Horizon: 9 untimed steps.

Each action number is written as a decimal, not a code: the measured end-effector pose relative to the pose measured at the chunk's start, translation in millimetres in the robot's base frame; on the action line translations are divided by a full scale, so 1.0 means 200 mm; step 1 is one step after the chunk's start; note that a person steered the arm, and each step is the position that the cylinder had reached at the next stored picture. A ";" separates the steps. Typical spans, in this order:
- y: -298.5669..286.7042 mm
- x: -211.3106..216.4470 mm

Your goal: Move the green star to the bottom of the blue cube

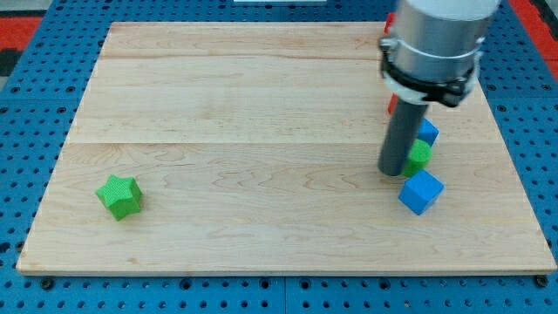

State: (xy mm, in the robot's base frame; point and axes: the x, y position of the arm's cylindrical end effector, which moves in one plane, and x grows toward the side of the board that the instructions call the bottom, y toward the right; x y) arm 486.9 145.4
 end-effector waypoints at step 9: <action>-1.74 0.21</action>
State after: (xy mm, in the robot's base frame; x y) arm 528.5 -202.4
